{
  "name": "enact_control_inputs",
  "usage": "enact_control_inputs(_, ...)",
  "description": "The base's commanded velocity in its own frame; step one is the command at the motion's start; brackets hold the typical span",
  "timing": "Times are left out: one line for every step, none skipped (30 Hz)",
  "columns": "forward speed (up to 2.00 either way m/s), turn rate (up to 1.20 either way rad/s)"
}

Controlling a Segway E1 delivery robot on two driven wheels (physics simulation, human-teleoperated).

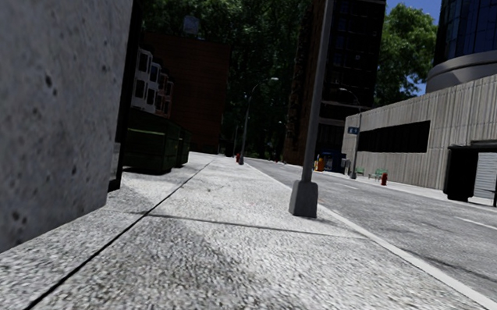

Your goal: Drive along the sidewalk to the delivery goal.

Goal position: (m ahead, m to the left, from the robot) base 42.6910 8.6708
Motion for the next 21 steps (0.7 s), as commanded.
enact_control_inputs(2.00, 0.27)
enact_control_inputs(2.00, 0.27)
enact_control_inputs(2.00, 0.29)
enact_control_inputs(2.00, 0.31)
enact_control_inputs(2.00, 0.31)
enact_control_inputs(2.00, 0.32)
enact_control_inputs(2.00, 0.33)
enact_control_inputs(2.00, 0.33)
enact_control_inputs(2.00, 0.33)
enact_control_inputs(2.00, 0.33)
enact_control_inputs(2.00, 0.32)
enact_control_inputs(2.00, 0.18)
enact_control_inputs(2.00, 0.18)
enact_control_inputs(2.00, 0.04)
enact_control_inputs(2.00, 0.00)
enact_control_inputs(2.00, 0.00)
enact_control_inputs(2.00, 0.00)
enact_control_inputs(2.00, 0.00)
enact_control_inputs(2.00, 0.04)
enact_control_inputs(2.00, 0.04)
enact_control_inputs(2.00, 0.12)
